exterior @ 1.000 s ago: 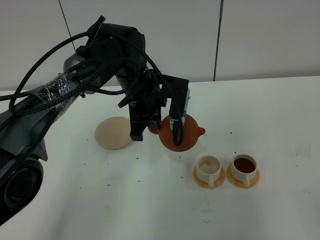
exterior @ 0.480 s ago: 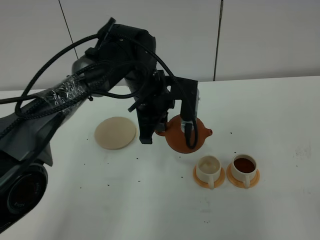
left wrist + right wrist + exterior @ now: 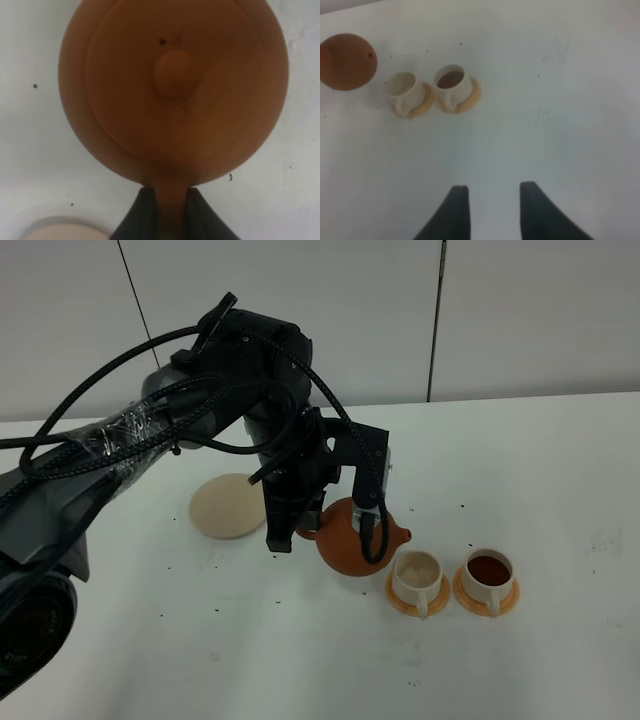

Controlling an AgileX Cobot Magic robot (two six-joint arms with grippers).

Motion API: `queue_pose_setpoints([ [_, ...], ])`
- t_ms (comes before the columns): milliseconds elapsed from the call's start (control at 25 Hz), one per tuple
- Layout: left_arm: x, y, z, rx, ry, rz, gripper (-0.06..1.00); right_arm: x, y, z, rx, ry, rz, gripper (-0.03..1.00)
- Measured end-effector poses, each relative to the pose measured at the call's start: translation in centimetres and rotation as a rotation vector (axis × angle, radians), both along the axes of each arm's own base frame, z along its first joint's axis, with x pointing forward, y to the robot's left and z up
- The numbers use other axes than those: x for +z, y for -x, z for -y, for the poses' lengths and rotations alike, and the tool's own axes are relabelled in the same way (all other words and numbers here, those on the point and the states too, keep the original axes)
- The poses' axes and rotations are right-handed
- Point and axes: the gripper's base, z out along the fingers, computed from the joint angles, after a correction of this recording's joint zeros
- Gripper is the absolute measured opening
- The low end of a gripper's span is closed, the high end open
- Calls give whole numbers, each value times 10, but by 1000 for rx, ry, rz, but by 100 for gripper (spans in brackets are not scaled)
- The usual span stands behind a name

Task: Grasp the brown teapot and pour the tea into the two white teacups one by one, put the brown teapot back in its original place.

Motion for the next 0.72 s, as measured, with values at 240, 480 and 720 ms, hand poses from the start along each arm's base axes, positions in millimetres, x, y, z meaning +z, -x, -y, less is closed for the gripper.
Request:
queue_pose_setpoints([
  [240,2,-1,-2,-4,-17,16,17,0,0,0,0,0,0,24],
  [480,2,-1,-2,-18,-32,28,17,0,0,0,0,0,0,24],
  [720,2,-2,-3,-36,-42,33,17,0,0,0,0,0,0,24],
])
